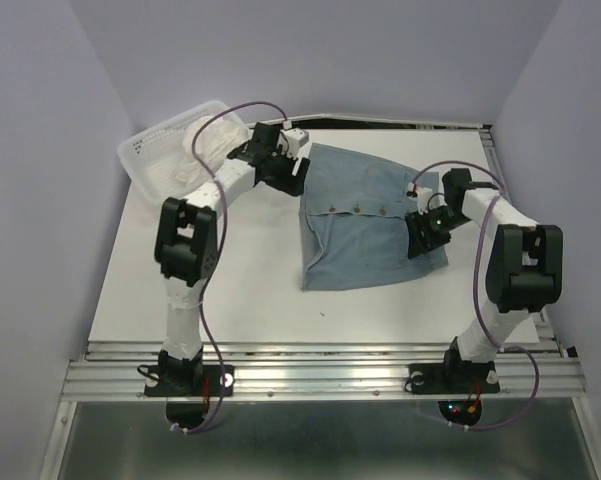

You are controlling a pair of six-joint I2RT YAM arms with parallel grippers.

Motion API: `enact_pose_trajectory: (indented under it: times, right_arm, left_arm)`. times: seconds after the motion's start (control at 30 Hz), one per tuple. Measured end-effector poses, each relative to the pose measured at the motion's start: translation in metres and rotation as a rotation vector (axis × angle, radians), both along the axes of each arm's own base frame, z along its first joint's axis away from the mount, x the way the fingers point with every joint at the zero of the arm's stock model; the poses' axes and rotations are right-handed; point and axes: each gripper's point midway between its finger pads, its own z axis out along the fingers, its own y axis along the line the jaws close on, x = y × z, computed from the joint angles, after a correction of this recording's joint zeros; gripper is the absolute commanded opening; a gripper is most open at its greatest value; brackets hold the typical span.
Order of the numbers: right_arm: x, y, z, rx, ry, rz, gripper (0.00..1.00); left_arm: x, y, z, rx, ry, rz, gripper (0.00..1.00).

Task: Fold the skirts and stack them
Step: Flatten the skirt out

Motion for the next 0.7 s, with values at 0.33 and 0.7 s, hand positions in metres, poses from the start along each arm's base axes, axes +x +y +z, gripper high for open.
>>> enact_pose_trajectory:
  times: [0.33, 0.7]
  right_arm:
    - [0.038, 0.130, 0.143, 0.040, -0.622, 0.431, 0.64]
    - [-0.086, 0.266, 0.091, -0.158, -0.846, 1.301, 0.52]
  left_arm:
    - [-0.137, 0.067, 0.170, -0.467, -0.221, 0.041, 0.96]
    - [-0.162, 0.126, 0.109, -0.661, 0.009, 0.287, 0.95]
